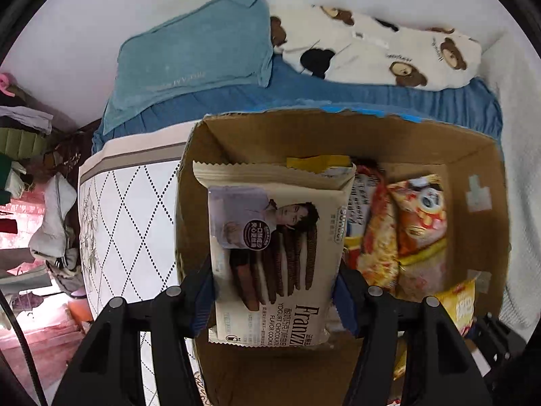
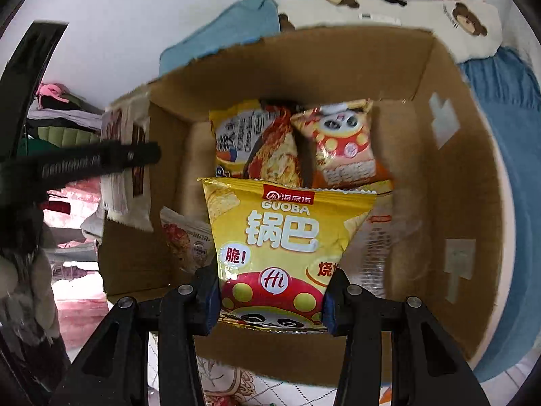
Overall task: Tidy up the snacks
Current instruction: 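Carry both items into the box and open both grippers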
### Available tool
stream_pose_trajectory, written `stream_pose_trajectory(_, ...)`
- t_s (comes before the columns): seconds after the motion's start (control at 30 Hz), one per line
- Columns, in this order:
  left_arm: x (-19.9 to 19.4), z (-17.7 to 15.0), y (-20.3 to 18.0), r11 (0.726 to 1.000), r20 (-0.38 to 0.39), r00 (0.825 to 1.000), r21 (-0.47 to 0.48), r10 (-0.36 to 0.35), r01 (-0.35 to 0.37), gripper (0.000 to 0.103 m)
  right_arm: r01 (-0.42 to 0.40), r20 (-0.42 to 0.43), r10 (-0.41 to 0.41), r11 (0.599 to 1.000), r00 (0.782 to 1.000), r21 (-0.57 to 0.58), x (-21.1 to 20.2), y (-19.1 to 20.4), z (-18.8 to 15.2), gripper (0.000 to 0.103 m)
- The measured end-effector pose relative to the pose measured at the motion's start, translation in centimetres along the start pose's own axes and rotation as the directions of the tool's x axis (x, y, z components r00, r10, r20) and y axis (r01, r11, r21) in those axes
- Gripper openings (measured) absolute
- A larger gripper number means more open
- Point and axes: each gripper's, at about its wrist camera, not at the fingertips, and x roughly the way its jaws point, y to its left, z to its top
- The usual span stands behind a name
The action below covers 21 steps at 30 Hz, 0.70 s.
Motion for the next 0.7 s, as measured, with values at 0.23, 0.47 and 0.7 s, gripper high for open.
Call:
stream_pose_trajectory(0.23, 1.4, 0.8, 0.6, 0.999, -0.025, 0.999, -0.028, -0.037, 0.037, 0.09, -0.036, -0.101, 0.043, 0.997, 0.994, 0.064, 3.2, -1.0, 0.3, 0.092)
stream_pose_trajectory(0.47, 1.1, 0.0, 0.9, 0.996, -0.023, 0.997, -0.056, -0.075, 0.074, 0.09, 0.062, -0.066, -0.059, 0.997, 0.996, 0.046, 2.7, -1.7, 0.7, 0.096)
stream_pose_trajectory(0.7, 0.1, -3.2, 0.4, 0.993, 0.005, 0.994, -0.057, -0.105, 0.105, 0.09, 0.158, -0.008, -0.158, 0.987, 0.987, 0.017, 1.0, -2.9, 0.6, 0.096)
